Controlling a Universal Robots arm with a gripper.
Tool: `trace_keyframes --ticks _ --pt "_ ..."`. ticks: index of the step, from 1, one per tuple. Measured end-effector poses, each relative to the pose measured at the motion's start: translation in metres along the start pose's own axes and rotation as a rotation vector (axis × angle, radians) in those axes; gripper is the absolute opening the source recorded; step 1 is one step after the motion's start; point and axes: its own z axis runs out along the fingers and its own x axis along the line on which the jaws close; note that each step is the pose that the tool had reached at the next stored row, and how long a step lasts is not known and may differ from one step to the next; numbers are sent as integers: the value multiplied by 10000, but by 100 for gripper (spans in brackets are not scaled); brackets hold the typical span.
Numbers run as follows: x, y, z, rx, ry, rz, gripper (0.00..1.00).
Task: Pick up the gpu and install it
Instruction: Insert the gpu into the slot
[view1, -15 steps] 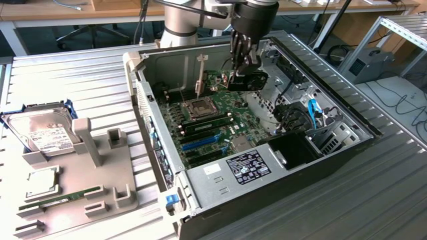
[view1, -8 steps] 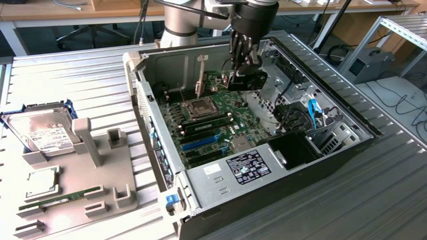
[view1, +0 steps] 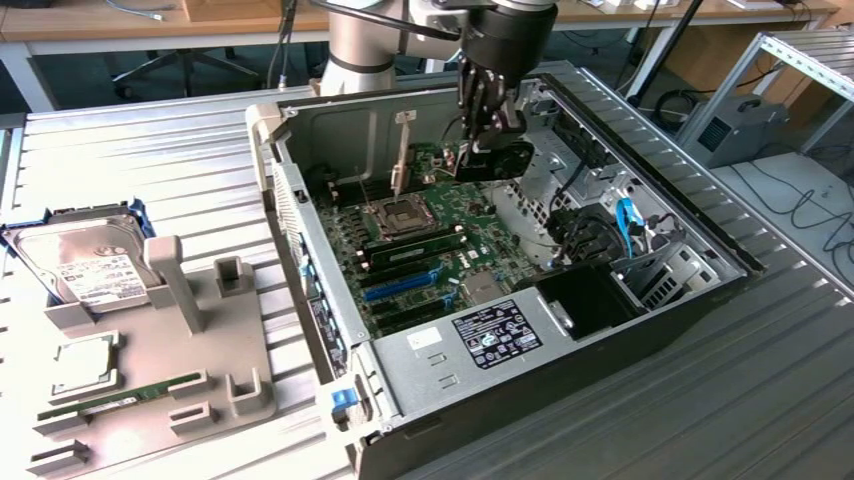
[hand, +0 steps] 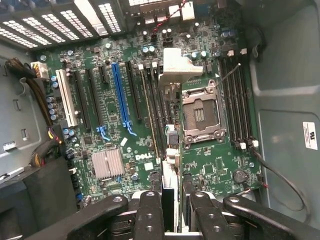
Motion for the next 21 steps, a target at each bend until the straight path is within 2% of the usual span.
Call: trace_keyframes --ticks 21 --pt "0 0 2 -28 -20 -936 26"
